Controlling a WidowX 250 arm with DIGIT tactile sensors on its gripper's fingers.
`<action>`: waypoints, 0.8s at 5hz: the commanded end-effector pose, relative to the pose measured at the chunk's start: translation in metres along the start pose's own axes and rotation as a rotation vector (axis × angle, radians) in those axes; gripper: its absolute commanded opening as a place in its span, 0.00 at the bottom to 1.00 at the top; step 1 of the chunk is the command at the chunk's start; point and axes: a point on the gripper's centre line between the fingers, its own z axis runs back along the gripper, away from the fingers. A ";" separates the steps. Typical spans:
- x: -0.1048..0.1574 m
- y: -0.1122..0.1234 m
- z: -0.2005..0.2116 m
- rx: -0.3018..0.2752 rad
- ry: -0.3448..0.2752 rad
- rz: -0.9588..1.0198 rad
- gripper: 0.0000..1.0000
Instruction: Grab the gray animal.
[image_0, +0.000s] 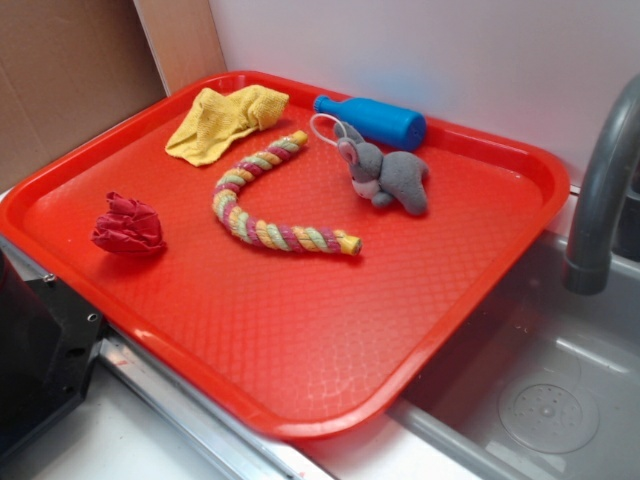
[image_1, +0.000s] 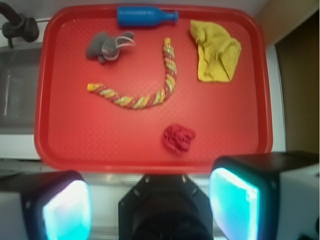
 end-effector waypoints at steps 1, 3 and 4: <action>0.048 -0.014 -0.033 -0.039 0.004 -0.336 1.00; 0.092 -0.037 -0.082 -0.124 -0.054 -0.597 1.00; 0.116 -0.038 -0.106 -0.154 -0.059 -0.656 1.00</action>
